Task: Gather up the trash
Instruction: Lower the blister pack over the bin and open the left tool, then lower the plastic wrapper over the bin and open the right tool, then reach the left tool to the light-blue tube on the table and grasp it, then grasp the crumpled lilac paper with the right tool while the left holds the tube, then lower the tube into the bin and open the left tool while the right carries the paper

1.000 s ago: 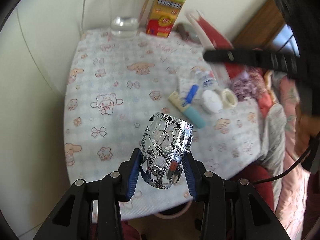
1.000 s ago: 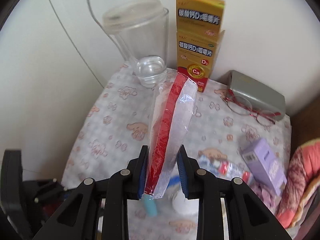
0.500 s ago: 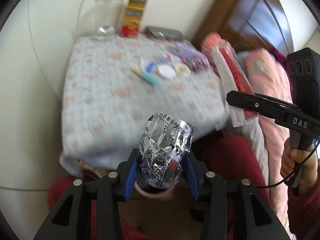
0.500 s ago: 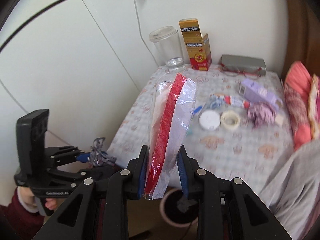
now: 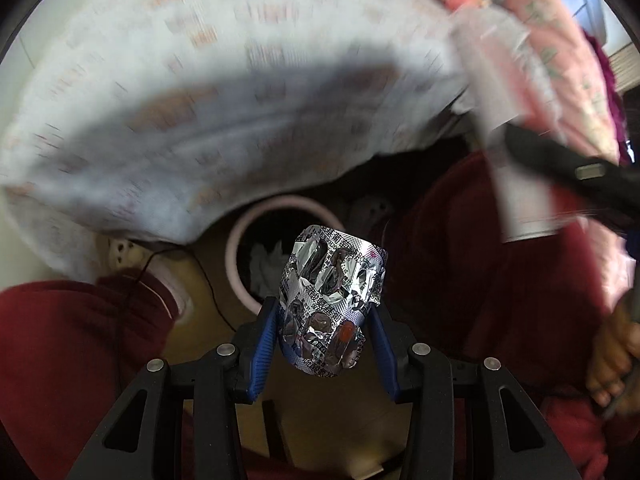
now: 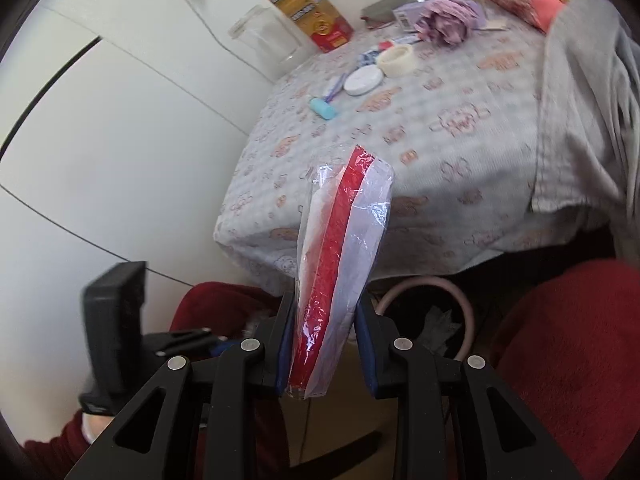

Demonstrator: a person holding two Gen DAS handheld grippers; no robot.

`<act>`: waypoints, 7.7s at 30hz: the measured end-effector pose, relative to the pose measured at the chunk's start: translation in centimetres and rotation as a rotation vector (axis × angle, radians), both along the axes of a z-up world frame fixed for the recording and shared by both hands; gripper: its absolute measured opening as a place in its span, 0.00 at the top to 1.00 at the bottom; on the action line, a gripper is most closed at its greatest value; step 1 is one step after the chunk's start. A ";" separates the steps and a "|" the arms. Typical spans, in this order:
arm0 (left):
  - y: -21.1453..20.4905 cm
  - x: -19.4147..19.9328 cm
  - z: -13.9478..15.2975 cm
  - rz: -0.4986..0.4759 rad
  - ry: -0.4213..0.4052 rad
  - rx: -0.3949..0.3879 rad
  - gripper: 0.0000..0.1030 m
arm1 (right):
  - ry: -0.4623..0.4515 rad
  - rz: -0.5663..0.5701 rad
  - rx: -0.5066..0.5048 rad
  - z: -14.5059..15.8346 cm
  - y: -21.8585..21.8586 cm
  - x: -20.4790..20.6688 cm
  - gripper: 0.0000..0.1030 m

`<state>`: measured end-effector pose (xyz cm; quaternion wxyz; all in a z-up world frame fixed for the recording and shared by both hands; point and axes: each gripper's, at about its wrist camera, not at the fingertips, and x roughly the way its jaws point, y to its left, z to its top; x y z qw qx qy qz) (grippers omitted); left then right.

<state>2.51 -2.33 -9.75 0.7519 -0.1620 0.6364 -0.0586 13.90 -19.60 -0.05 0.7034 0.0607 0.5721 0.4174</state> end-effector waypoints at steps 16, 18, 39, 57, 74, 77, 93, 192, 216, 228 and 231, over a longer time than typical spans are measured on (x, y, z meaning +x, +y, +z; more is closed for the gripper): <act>-0.4 2.7 -6.9 0.077 0.125 -0.046 0.54 | -0.004 -0.147 0.068 -0.1 -2.9 0.7 0.72; -0.1 2.7 -6.7 0.085 0.120 -0.044 0.48 | -0.002 -0.151 0.073 0.0 -2.9 0.7 0.72; 1.2 2.7 -6.1 0.125 0.124 0.055 0.18 | -0.006 -0.143 0.083 0.1 -3.0 0.4 0.71; 4.9 -0.9 -0.5 0.234 0.012 0.179 0.18 | 0.087 0.149 -0.357 -6.9 5.3 -0.3 0.71; 5.2 -1.3 0.2 0.259 -0.011 0.183 0.18 | 0.128 0.238 -0.538 -15.1 9.5 0.3 0.71; 5.3 -1.5 0.4 0.265 -0.021 0.176 0.18 | 0.120 0.235 -0.524 -14.7 9.7 0.0 0.71; 8.1 -2.8 4.0 0.361 -0.169 0.059 0.17 | 0.115 0.132 -0.544 -14.1 8.7 0.7 0.16; 12.2 11.3 8.4 0.159 -0.184 0.055 0.29 | -0.333 -0.185 -0.463 2.7 10.8 24.7 0.04; 10.7 8.3 10.1 0.150 -0.254 0.054 0.28 | -0.374 -0.036 -0.172 8.5 7.0 16.6 0.53; 7.0 0.9 10.6 0.094 -0.328 0.043 0.28 | -0.260 0.112 -0.075 6.4 3.7 5.7 0.53; 5.8 -0.9 9.4 0.063 -0.305 0.028 0.28 | -0.204 0.125 -0.077 4.2 3.0 3.6 0.53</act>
